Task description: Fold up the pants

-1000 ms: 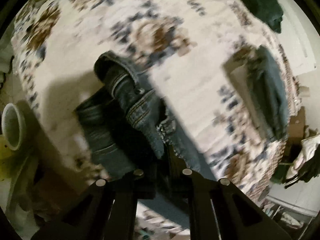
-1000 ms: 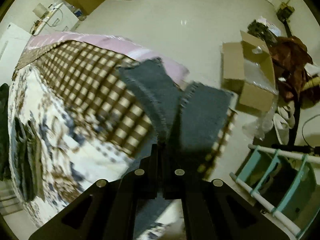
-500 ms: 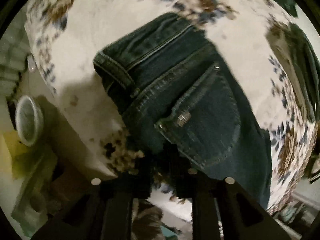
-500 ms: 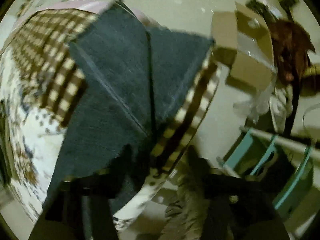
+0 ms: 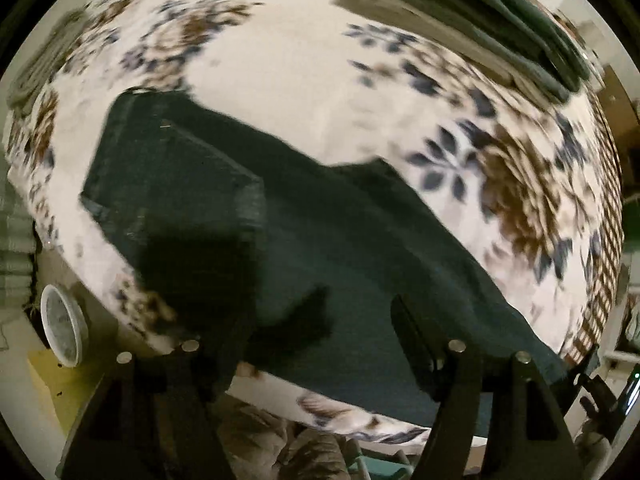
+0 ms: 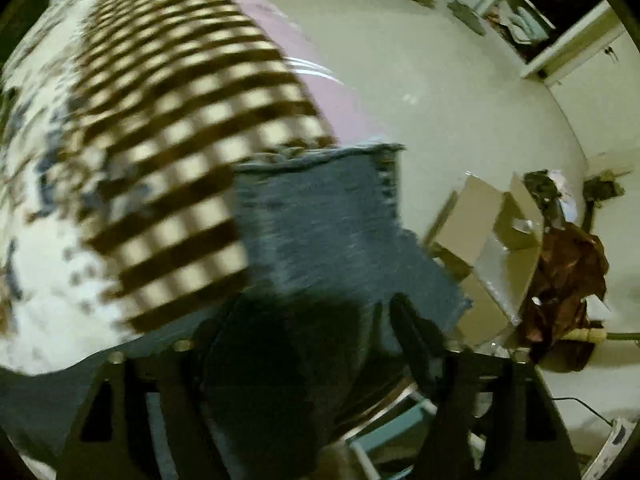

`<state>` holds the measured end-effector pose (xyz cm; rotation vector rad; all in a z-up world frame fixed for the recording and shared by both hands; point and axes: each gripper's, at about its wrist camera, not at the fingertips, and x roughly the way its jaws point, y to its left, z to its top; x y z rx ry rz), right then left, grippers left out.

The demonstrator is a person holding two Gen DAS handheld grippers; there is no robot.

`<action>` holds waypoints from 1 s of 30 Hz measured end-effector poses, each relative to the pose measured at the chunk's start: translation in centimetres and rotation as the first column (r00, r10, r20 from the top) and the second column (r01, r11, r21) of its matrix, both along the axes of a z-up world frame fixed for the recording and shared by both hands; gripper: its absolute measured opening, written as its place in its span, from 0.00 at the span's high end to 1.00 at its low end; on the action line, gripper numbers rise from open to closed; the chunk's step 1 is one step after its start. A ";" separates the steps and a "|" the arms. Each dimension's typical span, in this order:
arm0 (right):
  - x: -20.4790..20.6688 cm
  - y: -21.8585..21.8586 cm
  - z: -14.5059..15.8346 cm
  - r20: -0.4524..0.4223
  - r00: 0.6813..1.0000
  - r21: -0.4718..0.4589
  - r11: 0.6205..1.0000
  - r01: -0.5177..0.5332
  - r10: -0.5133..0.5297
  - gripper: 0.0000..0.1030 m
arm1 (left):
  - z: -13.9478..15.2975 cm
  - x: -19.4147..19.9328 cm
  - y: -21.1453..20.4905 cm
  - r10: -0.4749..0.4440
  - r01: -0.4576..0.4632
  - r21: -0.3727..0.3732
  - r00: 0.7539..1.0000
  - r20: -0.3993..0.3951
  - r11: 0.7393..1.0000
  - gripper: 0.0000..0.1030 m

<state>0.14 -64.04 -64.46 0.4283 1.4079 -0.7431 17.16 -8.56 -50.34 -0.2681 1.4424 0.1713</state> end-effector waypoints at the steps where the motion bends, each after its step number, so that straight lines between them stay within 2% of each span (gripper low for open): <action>1: -0.8 -1.0 0.2 0.018 0.999 0.003 0.999 0.036 -0.036 0.91 | -0.3 0.0 -1.1 -0.014 0.014 0.001 1.000 -0.001 1.000 0.34; 2: -1.7 -1.9 0.4 0.028 0.997 0.001 0.997 0.074 -0.074 0.95 | -0.5 0.0 -1.9 -0.025 0.025 0.001 1.000 -0.003 1.000 0.34; 4: -4.0 -3.9 1.4 0.070 0.985 -0.008 0.988 0.157 -0.156 0.95 | -1.0 -0.2 -3.2 -0.045 0.045 0.003 0.999 -0.012 0.999 0.34; 7: -8.0 -6.9 2.4 0.147 0.948 0.096 0.957 0.272 -0.284 0.96 | -1.6 -0.3 -4.3 -0.052 0.052 0.001 0.998 -0.029 0.999 0.34; 9: -10.0 -8.0 3.0 0.202 0.919 0.160 0.938 0.309 -0.337 0.96 | -1.8 -0.4 -4.9 -0.052 0.052 0.001 0.998 -0.036 0.999 0.34; 12: -11.8 -7.3 4.5 0.302 0.878 0.226 0.923 0.311 -0.370 0.96 | -1.8 -0.5 -5.7 -0.055 0.055 0.001 0.998 -0.037 0.998 0.34; 16: -12.1 -6.3 8.5 0.486 0.792 0.284 0.924 0.257 -0.370 0.96 | -1.3 -0.4 -7.1 -0.070 0.070 0.005 0.997 -0.018 0.998 0.34; 18: -12.5 -5.9 10.4 0.564 0.751 0.283 0.935 0.215 -0.343 0.96 | -0.8 -0.5 -7.6 -0.079 0.079 0.004 0.997 -0.005 0.997 0.34; 20: -12.6 -5.7 10.7 0.604 0.730 0.270 0.944 0.190 -0.320 0.96 | -0.5 -0.6 -8.1 -0.088 0.088 0.008 0.996 0.003 0.996 0.34; 22: -13.1 -6.0 8.8 0.594 0.735 0.274 0.941 0.198 -0.327 0.96 | -0.8 -0.6 -8.4 -0.093 0.093 0.010 0.996 -0.003 0.996 0.34; 23: -13.5 -6.3 7.4 0.564 0.751 0.284 0.934 0.216 -0.344 0.96 | -1.0 -0.7 -8.5 -0.091 0.091 0.009 0.996 -0.009 0.996 0.34; 25: -14.8 -7.2 2.7 0.448 0.806 0.303 0.914 0.270 -0.387 0.94 | -1.6 -0.7 -8.3 -0.087 0.088 0.006 0.996 -0.021 0.996 0.34; 27: -16.4 -8.0 -1.1 0.323 0.833 0.328 0.879 0.346 -0.449 0.92 | -2.0 -1.2 -8.3 -0.088 0.088 0.002 0.996 -0.033 0.996 0.34; 29: -18.2 -9.0 -3.1 0.265 0.815 0.369 0.835 0.407 -0.515 0.88 | -2.3 -1.5 -8.4 -0.094 0.094 -0.003 0.995 -0.041 0.996 0.34; 30: -18.8 -9.2 -3.2 0.269 0.797 0.384 0.819 0.427 -0.541 0.76 | -2.5 -1.9 -8.6 -0.100 0.100 -0.003 0.994 -0.044 0.995 0.34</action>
